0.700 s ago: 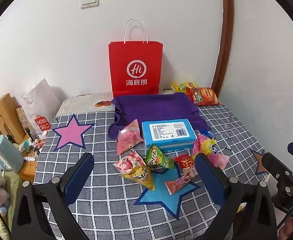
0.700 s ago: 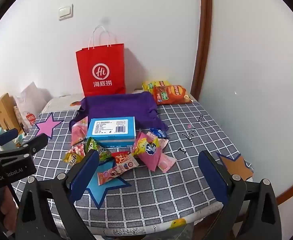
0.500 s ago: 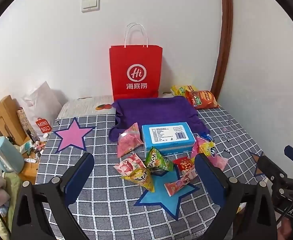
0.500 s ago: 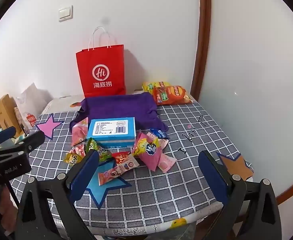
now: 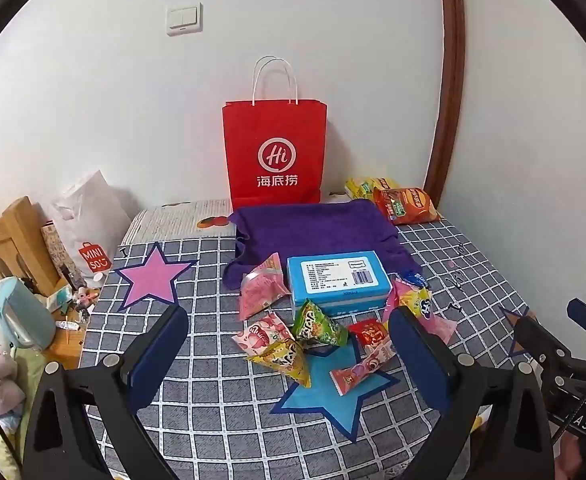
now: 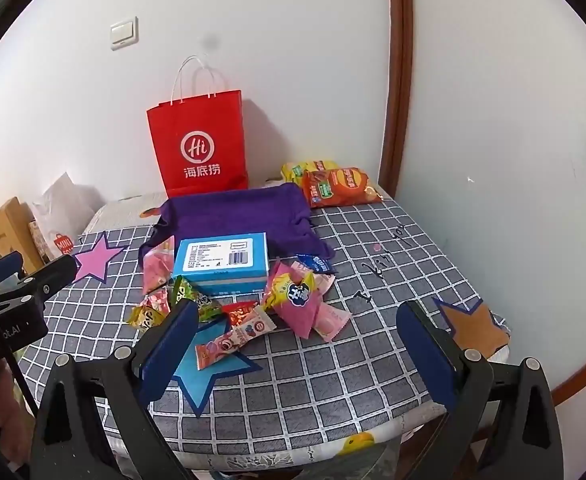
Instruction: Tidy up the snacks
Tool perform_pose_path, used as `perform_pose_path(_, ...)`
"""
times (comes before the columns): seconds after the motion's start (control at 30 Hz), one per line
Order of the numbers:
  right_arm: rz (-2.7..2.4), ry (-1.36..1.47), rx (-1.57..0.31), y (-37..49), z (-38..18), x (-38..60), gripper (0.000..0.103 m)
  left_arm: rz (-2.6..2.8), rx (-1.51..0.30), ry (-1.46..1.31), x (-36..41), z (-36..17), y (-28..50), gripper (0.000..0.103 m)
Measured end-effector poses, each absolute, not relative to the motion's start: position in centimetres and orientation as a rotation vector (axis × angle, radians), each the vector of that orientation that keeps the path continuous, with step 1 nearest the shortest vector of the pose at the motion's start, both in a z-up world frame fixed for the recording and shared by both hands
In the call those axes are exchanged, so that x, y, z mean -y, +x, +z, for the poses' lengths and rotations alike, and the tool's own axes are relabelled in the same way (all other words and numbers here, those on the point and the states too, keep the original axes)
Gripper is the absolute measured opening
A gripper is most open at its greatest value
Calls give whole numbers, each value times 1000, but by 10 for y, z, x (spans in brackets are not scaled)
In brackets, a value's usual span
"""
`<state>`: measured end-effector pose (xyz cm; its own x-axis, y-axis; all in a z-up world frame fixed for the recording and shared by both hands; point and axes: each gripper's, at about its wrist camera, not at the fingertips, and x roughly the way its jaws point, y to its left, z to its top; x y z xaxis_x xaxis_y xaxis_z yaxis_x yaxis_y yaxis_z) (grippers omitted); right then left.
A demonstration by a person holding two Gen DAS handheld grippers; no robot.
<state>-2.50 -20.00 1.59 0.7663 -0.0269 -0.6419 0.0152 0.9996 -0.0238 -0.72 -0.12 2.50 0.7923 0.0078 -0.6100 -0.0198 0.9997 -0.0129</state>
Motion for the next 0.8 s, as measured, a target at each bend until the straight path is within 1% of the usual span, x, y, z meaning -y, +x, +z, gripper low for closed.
perform_pose_path(0.8, -28, -6, -696, -27, 14, 203, 98, 17, -651, -6, 7, 18, -12, 101)
